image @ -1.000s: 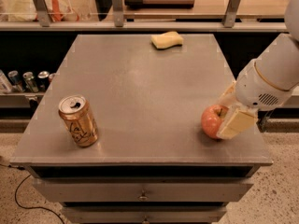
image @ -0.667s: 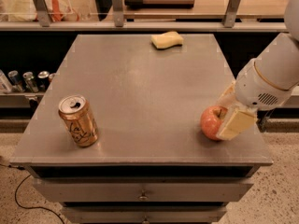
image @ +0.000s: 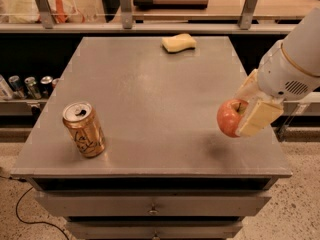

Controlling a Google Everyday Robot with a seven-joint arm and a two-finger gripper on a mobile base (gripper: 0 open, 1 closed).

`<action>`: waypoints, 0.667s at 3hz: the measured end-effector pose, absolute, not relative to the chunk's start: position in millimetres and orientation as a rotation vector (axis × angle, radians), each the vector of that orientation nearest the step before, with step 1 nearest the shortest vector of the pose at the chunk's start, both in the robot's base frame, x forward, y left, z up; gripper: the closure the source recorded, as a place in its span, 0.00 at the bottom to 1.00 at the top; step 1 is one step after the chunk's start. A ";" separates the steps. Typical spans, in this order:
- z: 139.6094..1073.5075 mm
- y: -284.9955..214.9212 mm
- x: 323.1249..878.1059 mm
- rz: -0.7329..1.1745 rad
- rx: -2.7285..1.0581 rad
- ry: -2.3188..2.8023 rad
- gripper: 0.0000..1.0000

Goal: Move apple near orange can

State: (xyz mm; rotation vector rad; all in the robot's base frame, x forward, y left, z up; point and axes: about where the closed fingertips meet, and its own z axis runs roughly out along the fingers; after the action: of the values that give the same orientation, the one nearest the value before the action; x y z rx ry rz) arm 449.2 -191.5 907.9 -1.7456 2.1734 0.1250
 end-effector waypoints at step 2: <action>899.3 -106.7 461.1 0.171 -1.990 1.999 1.00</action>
Offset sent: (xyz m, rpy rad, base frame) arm 0.0217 0.1541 -0.0122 -0.0370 0.0277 0.3982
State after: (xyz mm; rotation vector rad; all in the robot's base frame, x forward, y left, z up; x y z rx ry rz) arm 461.1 -106.7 899.3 -1.9899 1.9991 0.1709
